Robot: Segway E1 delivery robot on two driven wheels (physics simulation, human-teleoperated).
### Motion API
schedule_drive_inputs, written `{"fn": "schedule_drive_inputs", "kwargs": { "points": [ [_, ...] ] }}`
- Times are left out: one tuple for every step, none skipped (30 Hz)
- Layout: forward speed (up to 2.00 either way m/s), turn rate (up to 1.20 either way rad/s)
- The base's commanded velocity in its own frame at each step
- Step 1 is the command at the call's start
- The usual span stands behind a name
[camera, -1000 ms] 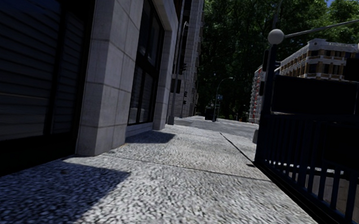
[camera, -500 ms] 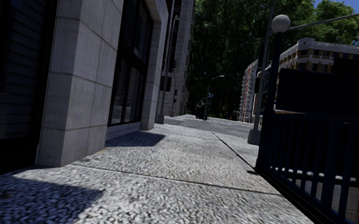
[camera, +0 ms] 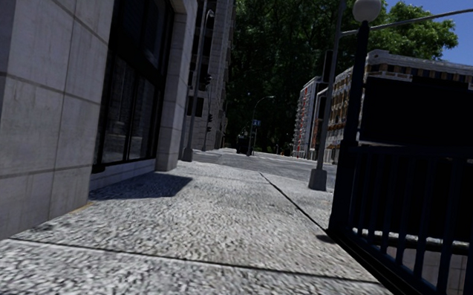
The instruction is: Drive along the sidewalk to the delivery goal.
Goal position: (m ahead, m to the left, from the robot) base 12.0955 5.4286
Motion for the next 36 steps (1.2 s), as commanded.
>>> {"fn": "schedule_drive_inputs", "kwargs": {
  "points": [
    [1.22, 0.0],
    [1.22, 0.0],
    [1.22, 0.0],
    [1.22, 0.0],
    [1.22, 0.0],
    [1.22, 0.0],
    [1.22, 0.0],
    [1.22, 0.0],
    [1.22, 0.0],
    [1.23, 0.0],
    [1.26, 0.0],
    [1.26, 0.0],
    [1.27, 0.0],
    [1.27, 0.0],
    [1.28, 0.0],
    [1.29, 0.0],
    [1.31, 0.0],
    [1.32, 0.0],
    [1.32, 0.0],
    [1.32, 0.0],
    [1.32, 0.0],
    [1.33, 0.0],
    [1.33, 0.0],
    [1.33, 0.0],
    [1.33, 0.0],
    [1.34, 0.0],
    [1.34, 0.0],
    [1.34, 0.0],
    [1.34, 0.0],
    [1.34, 0.0],
    [1.34, 0.0],
    [1.34, 0.0],
    [1.34, 0.0],
    [1.34, 0.0],
    [1.34, 0.0],
    [1.34, 0.0]
  ]
}}
